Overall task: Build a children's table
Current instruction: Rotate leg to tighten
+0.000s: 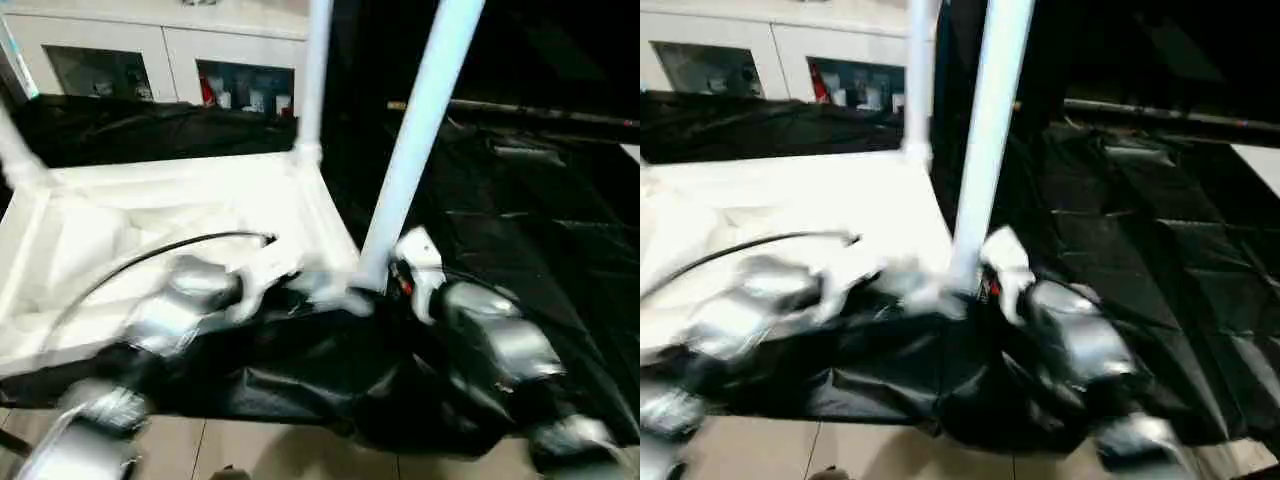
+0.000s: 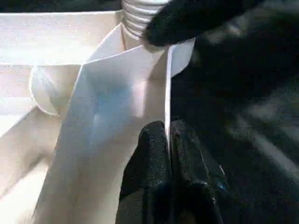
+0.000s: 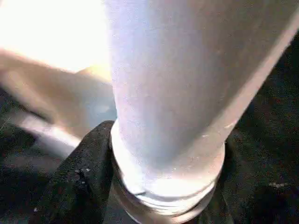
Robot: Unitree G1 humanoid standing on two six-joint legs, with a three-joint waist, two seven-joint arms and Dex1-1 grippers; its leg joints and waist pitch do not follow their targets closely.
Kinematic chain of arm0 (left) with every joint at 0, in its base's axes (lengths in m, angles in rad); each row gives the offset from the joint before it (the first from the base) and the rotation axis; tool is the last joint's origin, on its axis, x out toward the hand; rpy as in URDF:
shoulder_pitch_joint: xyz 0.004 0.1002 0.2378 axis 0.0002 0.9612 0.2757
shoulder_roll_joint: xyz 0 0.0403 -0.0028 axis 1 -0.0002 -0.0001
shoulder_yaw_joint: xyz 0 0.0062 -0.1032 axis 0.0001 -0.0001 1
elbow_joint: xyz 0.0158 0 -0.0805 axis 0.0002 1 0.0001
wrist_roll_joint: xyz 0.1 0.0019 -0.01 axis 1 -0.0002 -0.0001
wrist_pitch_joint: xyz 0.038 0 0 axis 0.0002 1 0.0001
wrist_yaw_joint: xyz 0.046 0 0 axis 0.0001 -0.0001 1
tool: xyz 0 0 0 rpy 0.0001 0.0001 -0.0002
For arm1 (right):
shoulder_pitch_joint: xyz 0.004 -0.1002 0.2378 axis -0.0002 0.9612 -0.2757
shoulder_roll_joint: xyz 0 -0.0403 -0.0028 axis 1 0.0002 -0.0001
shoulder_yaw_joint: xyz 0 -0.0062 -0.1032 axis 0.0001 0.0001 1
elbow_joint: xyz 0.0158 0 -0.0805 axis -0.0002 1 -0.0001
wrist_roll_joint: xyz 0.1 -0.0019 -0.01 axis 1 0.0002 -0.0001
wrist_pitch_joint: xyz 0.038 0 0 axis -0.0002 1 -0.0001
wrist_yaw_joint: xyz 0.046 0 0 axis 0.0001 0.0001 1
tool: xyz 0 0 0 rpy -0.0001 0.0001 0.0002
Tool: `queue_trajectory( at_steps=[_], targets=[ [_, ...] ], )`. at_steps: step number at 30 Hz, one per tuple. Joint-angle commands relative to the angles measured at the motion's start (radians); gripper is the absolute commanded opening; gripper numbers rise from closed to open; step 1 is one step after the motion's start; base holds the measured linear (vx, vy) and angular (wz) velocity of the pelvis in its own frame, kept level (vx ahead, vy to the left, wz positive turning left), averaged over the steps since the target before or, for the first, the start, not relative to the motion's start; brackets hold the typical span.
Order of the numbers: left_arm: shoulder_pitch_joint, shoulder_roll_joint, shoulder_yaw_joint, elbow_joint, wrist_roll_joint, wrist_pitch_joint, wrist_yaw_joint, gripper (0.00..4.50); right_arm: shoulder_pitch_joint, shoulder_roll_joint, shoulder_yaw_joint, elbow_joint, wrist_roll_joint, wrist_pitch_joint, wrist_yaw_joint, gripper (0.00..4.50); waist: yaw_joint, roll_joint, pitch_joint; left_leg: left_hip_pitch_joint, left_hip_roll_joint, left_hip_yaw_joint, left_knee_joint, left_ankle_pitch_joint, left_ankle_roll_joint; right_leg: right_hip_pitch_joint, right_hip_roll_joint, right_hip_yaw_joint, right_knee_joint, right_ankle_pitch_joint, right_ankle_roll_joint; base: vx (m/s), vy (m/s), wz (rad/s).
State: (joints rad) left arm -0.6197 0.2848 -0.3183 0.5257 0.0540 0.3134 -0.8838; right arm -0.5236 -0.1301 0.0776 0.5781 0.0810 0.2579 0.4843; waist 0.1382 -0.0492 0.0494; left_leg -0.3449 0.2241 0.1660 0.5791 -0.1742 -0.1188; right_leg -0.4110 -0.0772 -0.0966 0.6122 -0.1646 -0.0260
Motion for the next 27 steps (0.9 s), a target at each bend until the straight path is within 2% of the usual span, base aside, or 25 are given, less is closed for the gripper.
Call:
queue_trajectory(
  at_steps=[1, 2, 4, 6, 8, 10, 12, 15, 18, 19, 23, 24, 25, 26, 27],
  targets=[
    [-0.04, -0.065, 0.027, 0.032, 0.002, 0.025, 0.134, 0.0, -0.014, 0.049, -0.033, 0.122, 0.012, 0.031, -0.166, 2.72, -0.007, 0.011, -0.059, 0.004, 0.0, 0.001, -0.07, -0.269, -0.035, 0.051, -0.067, 0.046, -0.096, -0.445, -0.086, 0.0, 0.0, 0.0],
    [-0.049, -0.089, 0.028, 0.048, 0.002, 0.032, 0.164, 0.0, -0.032, 0.072, -0.054, 0.155, 0.022, 0.028, -0.22, 2.72, -0.009, 0.013, -0.06, 0.007, -0.001, 0.001, -0.069, -0.284, -0.034, 0.046, -0.069, 0.046, -0.099, -0.466, -0.074, 0.0, 0.0, 0.0],
    [-0.068, -0.152, 0.015, 0.089, 0.019, 0.028, 0.212, 0.0, -0.068, 0.135, -0.08, 0.21, 0.035, 0.005, -0.306, 2.72, -0.01, 0.01, -0.059, 0.008, -0.003, 0.001, -0.069, -0.294, -0.027, 0.046, -0.067, 0.045, -0.103, -0.466, -0.059, 0.0, 0.0, 0.0],
    [-0.074, -0.176, 0.007, 0.101, 0.027, 0.024, 0.222, 0.0, -0.073, 0.162, -0.074, 0.208, 0.034, -0.006, -0.301, 2.72, -0.01, 0.01, -0.058, 0.014, -0.004, 0.002, -0.07, -0.31, -0.018, 0.043, -0.064, 0.044, -0.106, -0.468, -0.05, 0.0, 0.0, 0.0],
    [-0.079, -0.186, 0.001, 0.114, 0.034, 0.011, 0.224, 0.0, -0.074, 0.18, -0.068, 0.2, 0.026, -0.017, -0.29, 2.72, -0.007, 0.01, -0.06, 0.009, -0.003, 0.001, -0.073, -0.299, -0.008, 0.049, -0.065, 0.045, -0.104, -0.452, -0.044, 0.0, 0.0, 0.0],
    [-0.09, -0.184, -0.001, 0.137, 0.042, -0.014, 0.226, 0.0, -0.084, 0.184, -0.065, 0.205, 0.016, -0.036, -0.262, 3.42, -0.006, 0.007, -0.06, 0.007, -0.002, 0.001, -0.074, -0.293, -0.007, 0.049, -0.064, 0.045, -0.102, -0.437, -0.046, 0.0, 0.0, 0.0],
    [-0.096, -0.183, 0.003, 0.15, 0.043, -0.021, 0.229, 0.0, -0.098, 0.181, -0.07, 0.225, 0.015, -0.05, -0.252, 3.44, -0.006, 0.008, -0.059, 0.009, -0.004, 0.002, -0.074, -0.305, -0.004, 0.047, -0.064, 0.045, -0.105, -0.456, -0.043, 0.0, 0.0, 0.0],
    [-0.092, -0.164, 0.005, 0.146, 0.04, -0.038, 0.198, 0.0, -0.105, 0.15, -0.044, 0.221, -0.002, -0.079, -0.196, 3.76, -0.007, 0.007, -0.056, 0.01, -0.006, 0.0, -0.073, -0.331, 0.0, 0.045, -0.067, 0.04, -0.116, -0.531, -0.023, 0.0, 0.0, 0.0],
    [-0.078, -0.14, 0.004, 0.125, 0.034, -0.05, 0.156, 0.0, -0.09, 0.114, -0.028, 0.174, -0.002, -0.075, -0.129, 3.86, -0.007, 0.006, -0.056, 0.007, -0.005, -0.001, -0.075, -0.322, 0.005, 0.046, -0.066, 0.04, -0.116, -0.53, -0.02, 0.0, 0.0, 0.0],
    [-0.069, -0.125, 0.004, 0.11, 0.029, -0.051, 0.131, 0.0, -0.079, 0.088, -0.016, 0.144, -0.002, -0.07, -0.084, 3.86, -0.006, 0.009, -0.057, 0.008, -0.005, 0.0, -0.074, -0.321, 0.009, 0.047, -0.066, 0.041, -0.115, -0.519, -0.023, 0.0, 0.0, 0.0],
    [-0.016, -0.049, -0.009, 0.008, -0.024, -0.074, -0.044, 0.0, -0.019, -0.039, 0.061, 0.02, -0.032, -0.052, 0.09, 3.86, 0.001, 0.006, -0.061, -0.004, 0.0, 0.001, -0.076, -0.26, 0.027, 0.059, -0.067, 0.047, -0.102, -0.43, -0.046, 0.0, 0.0, 0.0],
    [-0.005, -0.033, -0.015, -0.009, -0.031, -0.09, -0.078, 0.0, -0.008, -0.059, 0.071, -0.001, -0.033, -0.051, 0.121, 3.86, 0.002, 0.008, -0.062, -0.003, 0.001, 0.002, -0.074, -0.246, 0.029, 0.057, -0.067, 0.049, -0.099, -0.407, -0.055, 0.0, 0.0, 0.0],
    [0.006, -0.018, -0.02, -0.028, -0.041, -0.095, -0.111, 0.0, 0.002, -0.077, 0.079, -0.021, -0.03, -0.047, 0.15, 3.86, 0.001, 0.008, -0.063, -0.003, 0.001, 0.005, -0.073, -0.22, 0.031, 0.057, -0.063, 0.05, -0.092, -0.359, -0.074, 0.0, 0.0, 0.0],
    [0.018, 0.001, -0.026, -0.052, -0.054, -0.097, -0.151, 0.0, 0.015, -0.101, 0.089, -0.047, -0.025, -0.045, 0.193, 3.86, 0.003, 0.009, -0.066, -0.004, 0.004, 0.004, -0.073, -0.194, 0.031, 0.061, -0.064, 0.051, -0.082, -0.298, -0.097, 0.0, 0.0, 0.0],
    [0.031, 0.02, -0.03, -0.076, -0.069, -0.099, -0.19, 0.0, 0.028, -0.123, 0.1, -0.072, -0.02, -0.042, 0.233, 3.86, 0.005, 0.014, -0.067, -0.002, 0.009, 0.005, -0.071, -0.181, 0.032, 0.059, -0.062, 0.053, -0.075, -0.232, -0.126, 0.0, 0.0, 0.0]
  ],
)
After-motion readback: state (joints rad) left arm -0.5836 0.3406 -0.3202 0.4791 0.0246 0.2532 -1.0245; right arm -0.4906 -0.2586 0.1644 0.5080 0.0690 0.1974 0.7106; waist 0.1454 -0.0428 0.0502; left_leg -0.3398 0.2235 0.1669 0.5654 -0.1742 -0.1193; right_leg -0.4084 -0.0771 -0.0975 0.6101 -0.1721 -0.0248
